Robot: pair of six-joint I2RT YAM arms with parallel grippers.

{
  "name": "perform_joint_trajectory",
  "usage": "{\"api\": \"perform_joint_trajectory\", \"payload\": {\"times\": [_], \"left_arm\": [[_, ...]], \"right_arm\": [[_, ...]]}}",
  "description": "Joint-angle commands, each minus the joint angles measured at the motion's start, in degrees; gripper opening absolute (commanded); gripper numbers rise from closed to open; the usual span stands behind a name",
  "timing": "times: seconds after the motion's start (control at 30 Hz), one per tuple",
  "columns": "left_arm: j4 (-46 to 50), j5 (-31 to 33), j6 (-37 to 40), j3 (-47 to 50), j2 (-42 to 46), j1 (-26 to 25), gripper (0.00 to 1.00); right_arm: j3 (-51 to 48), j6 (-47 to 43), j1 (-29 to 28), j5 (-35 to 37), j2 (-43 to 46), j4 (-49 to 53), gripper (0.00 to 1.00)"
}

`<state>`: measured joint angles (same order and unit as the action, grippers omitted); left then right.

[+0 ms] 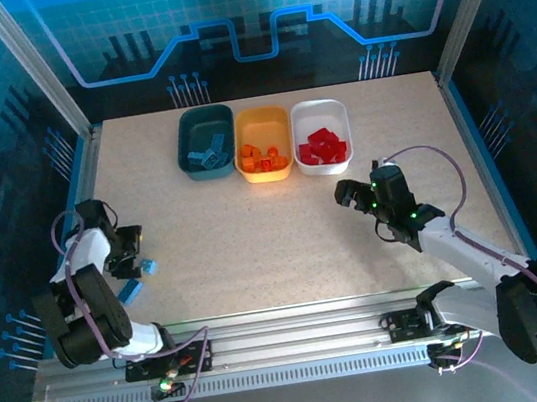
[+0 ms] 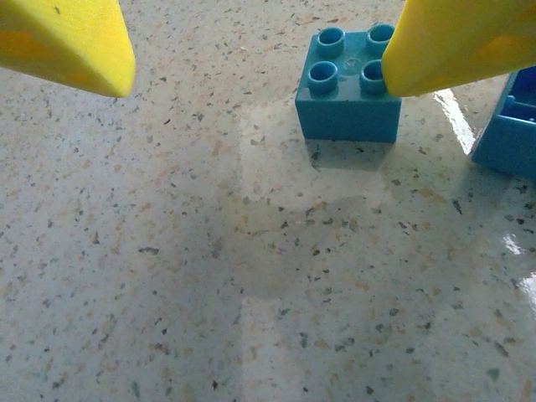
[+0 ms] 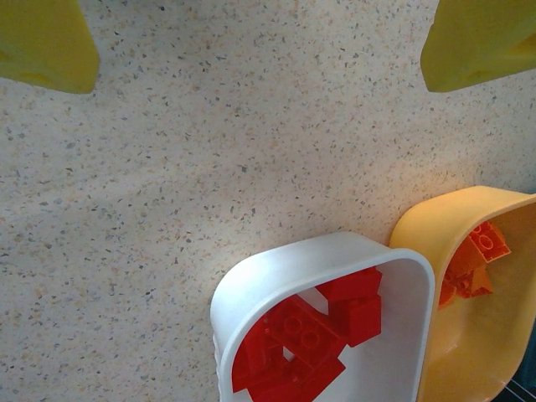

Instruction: Sort the legos into containers by color

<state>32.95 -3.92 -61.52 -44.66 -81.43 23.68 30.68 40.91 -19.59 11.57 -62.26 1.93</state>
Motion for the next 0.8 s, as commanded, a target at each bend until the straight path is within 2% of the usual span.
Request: {"api": "perform_joint_trajectory", "payload": {"times": [0.0, 0.2, 0.27, 0.4, 0.53, 0.77], "left_arm": [[-2.9, -6.6, -0.1, 3.7, -0.8, -2.8, 0.81], [-3.7, -8.4, -1.3, 1.3, -1.5, -10.6, 0.81], [-3.3, -9.0, -0.8, 0.9, -1.3, -10.9, 0.82], [1.9, -3.9, 2.1, -0.1, 1.8, -10.9, 0.83], [4.4, -2.3, 4.4, 1.5, 3.1, -11.6, 0.84], [1.4, -3.9, 5.7, 3.5, -0.2, -12.9, 0.84]], "right_arm": [[1.9, -0.7, -0.7, 0.1, -0.3, -0.1, 1.0], [2.0, -0.7, -0.7, 0.0, -0.4, 0.0, 1.0], [2.0, -0.7, -0.7, 0.0, -0.2, 0.1, 1.0], [1.9, -0.7, -0.7, -0.1, -0.2, 0.0, 1.0], [2.1, -0.5, -0.7, -1.0, -0.6, -0.2, 1.0], [2.1, -0.3, -0.7, -1.4, -0.9, -0.4, 1.0]]}}
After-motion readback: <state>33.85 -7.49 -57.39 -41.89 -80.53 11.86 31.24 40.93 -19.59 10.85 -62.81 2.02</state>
